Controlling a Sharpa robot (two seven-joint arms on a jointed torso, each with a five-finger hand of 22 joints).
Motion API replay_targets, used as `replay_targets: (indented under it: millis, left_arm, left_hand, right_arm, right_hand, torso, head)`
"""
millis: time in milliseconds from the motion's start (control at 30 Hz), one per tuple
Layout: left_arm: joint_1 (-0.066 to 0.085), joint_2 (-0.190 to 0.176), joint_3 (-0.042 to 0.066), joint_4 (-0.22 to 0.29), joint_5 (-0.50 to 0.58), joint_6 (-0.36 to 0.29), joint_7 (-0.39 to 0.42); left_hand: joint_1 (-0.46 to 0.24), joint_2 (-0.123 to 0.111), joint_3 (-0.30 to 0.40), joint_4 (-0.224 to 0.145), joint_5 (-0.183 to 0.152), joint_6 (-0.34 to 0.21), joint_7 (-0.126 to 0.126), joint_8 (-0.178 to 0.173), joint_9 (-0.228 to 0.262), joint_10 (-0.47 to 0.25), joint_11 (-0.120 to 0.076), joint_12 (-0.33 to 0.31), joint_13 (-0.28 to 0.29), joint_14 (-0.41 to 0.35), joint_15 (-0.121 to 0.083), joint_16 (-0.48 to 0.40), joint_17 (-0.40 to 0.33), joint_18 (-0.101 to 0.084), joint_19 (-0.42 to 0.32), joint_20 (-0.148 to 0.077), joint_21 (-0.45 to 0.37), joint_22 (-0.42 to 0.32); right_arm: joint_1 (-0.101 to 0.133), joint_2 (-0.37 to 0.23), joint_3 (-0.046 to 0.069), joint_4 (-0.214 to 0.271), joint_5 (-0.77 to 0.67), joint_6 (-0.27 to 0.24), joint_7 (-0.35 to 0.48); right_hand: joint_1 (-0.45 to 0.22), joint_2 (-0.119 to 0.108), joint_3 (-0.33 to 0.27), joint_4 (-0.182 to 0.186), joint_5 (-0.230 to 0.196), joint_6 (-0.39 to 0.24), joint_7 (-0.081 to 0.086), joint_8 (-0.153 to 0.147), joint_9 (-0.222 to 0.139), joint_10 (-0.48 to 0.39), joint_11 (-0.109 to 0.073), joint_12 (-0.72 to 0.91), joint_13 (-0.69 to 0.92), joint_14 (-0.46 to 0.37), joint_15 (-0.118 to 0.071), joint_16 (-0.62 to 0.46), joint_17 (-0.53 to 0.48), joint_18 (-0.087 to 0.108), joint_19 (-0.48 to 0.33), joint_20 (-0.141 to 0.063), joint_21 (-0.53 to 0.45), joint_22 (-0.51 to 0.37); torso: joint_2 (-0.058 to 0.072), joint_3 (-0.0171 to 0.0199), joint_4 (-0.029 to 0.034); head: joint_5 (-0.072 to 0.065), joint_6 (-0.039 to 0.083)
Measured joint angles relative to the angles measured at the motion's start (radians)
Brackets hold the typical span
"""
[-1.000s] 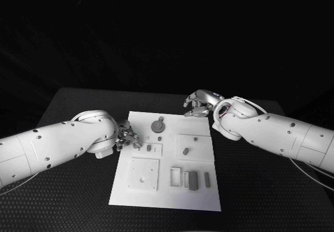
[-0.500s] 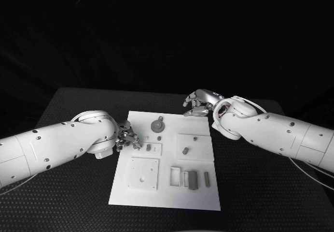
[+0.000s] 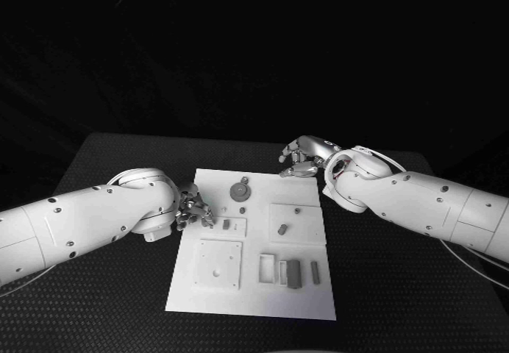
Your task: Assemble the parts on the task board
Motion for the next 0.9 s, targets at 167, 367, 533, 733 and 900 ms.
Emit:
replay_targets:
  millis: [167,367,533,733,900]
  left_arm:
    - [0.0,-0.002,0.0,0.0,0.0,0.003,0.001]
    - [0.0,-0.003,0.001,0.0,0.0,0.007,0.004]
    - [0.0,-0.001,0.001,-0.006,0.0,0.012,0.008]
    - [0.001,0.017,0.001,-0.02,-0.001,0.029,0.014]
    - [0.001,0.029,0.005,-0.034,-0.017,0.049,0.019]
  left_hand:
    - [0.005,-0.005,0.006,-0.009,-0.002,0.0,0.0,0.004,0.0,0.0,0.0,0.0,0.0,0.0,0.0,0.0,0.0,0.0,0.0,0.0,0.0,0.0]
    - [0.011,-0.011,0.005,-0.017,-0.002,0.0,0.0,0.004,0.0,0.0,0.0,0.0,0.0,0.0,0.0,0.0,0.0,0.0,0.0,0.0,0.004,0.0]
    - [0.016,-0.016,0.005,-0.017,0.002,0.0,0.0,0.016,0.0,-0.002,0.002,0.0,0.0,0.0,0.0,0.0,0.0,0.0,0.0,0.0,0.004,0.0]
    - [0.016,-0.016,0.004,-0.019,0.002,0.001,-0.001,0.025,0.0,-0.002,0.002,0.0,0.0,0.0,0.0,0.0,0.0,0.0,0.0,0.0,0.004,0.0]
    - [0.016,-0.016,0.003,-0.02,0.002,0.001,-0.001,0.031,0.0,-0.002,0.002,0.0,0.0,0.0,0.0,0.0,0.0,0.0,0.0,0.0,0.004,0.0]
  right_arm:
    - [0.0,0.0,0.0,0.0,0.0,0.0,0.0]
    - [-0.001,0.0,0.0,-0.001,0.0,0.0,0.0]
    - [-0.002,0.0,0.0,-0.001,0.0,0.001,0.0]
    - [-0.002,0.002,0.0,-0.002,0.0,0.001,0.0]
    - [-0.002,0.004,0.0,-0.003,0.0,0.001,0.0]
  right_hand:
    - [0.0,0.0,0.0,0.0,0.0,0.0,0.0,0.0,0.0,0.0,0.0,0.0,0.0,0.0,0.0,0.0,0.0,0.0,0.0,0.0,0.0,0.0]
    - [0.0,0.0,0.0,0.0,0.0,0.0,0.0,0.0,-0.001,0.0,0.0,0.0,0.0,0.0,0.0,0.0,0.0,0.0,0.0,0.0,0.0,0.0]
    - [0.0,0.0,0.0,0.0,0.0,0.0,0.0,0.0,-0.001,0.0,0.0,0.0,0.0,0.0,0.0,0.0,0.0,0.0,0.0,0.0,0.0,0.0]
    - [0.0,0.0,0.0,0.0,0.0,0.0,0.0,0.0,-0.001,0.0,0.0,0.0,0.0,0.0,0.0,0.0,0.0,0.0,0.0,0.0,0.0,0.0]
    - [0.0,0.0,0.0,0.0,0.0,0.0,0.0,0.0,-0.001,0.0,0.0,0.0,0.0,0.0,0.0,0.0,0.0,0.0,0.0,0.0,0.0,0.0]
  torso:
    - [0.0,0.0,0.0002]
    - [0.0,0.0,0.0001]
    - [0.0,-0.0004,0.0001]
    - [0.0,-0.0003,0.0001]
    - [0.0,-0.0002,-0.0008]
  head:
    - [-0.001,-0.001]
    - [0.0,-0.002]
    - [-0.001,-0.002]
    - [-0.002,-0.002]
    - [-0.001,-0.003]
